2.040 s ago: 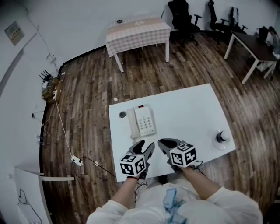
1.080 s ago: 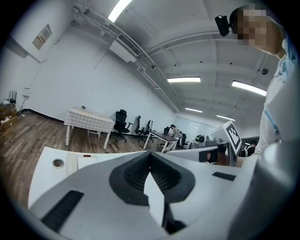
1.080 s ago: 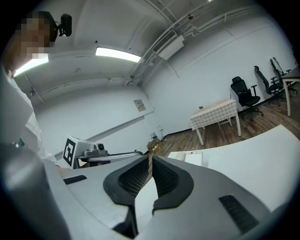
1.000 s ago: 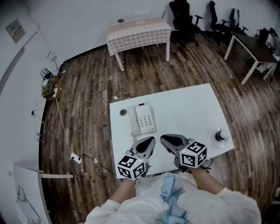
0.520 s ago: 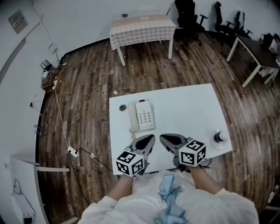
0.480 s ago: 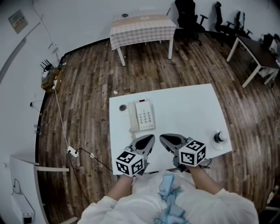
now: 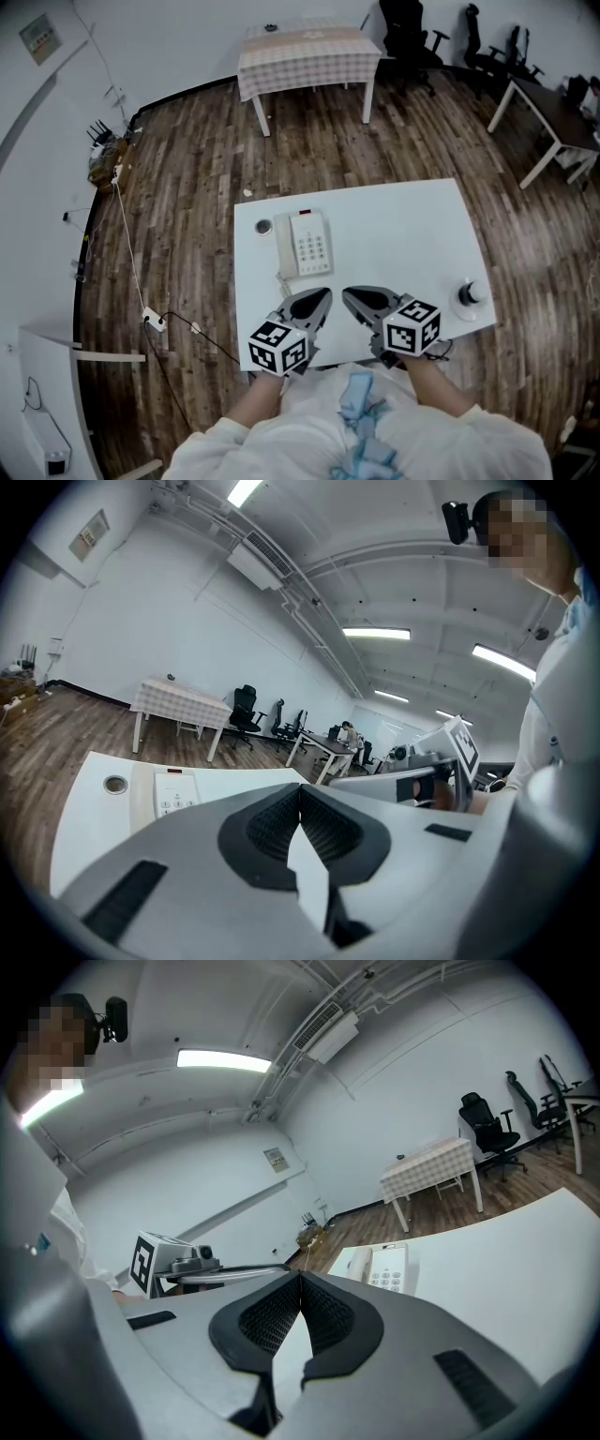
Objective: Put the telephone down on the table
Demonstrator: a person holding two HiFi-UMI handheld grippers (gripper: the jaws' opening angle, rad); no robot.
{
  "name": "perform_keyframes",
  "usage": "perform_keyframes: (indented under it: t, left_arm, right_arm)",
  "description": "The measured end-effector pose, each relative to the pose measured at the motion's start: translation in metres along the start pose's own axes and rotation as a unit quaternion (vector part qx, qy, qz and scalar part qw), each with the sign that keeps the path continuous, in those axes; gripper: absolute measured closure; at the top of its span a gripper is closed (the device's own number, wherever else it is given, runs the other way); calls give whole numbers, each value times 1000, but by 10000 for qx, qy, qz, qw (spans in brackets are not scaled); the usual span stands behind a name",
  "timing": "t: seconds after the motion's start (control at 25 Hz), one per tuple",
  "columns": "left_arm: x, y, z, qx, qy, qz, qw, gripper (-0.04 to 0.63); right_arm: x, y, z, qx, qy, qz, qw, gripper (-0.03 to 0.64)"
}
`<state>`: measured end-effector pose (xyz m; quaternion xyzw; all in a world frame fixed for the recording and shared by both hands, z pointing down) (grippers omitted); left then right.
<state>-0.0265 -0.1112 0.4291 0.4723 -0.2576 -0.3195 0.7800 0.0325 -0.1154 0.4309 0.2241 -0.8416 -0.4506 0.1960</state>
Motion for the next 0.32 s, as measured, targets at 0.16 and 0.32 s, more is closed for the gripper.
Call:
perform_keyframes:
  t: [0.16,0.32]
  left_arm:
    - [-3,1,0,-46,-34,1,10000,592]
    - [-2,5,1,-59,-57,25,10000,592]
  right_arm:
    - [0,2,2,41,2,21,10000,584]
    - [0,5,0,60,10,31,10000,584]
Point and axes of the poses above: the fingertips, and each gripper's own axes: x forward along the fingers, z to its left, y out of its underside, the point moved 2 cm from there along -x, backward along the fingers, and after that the axes turned 11 degrees about -z, right-handed, at the moved point
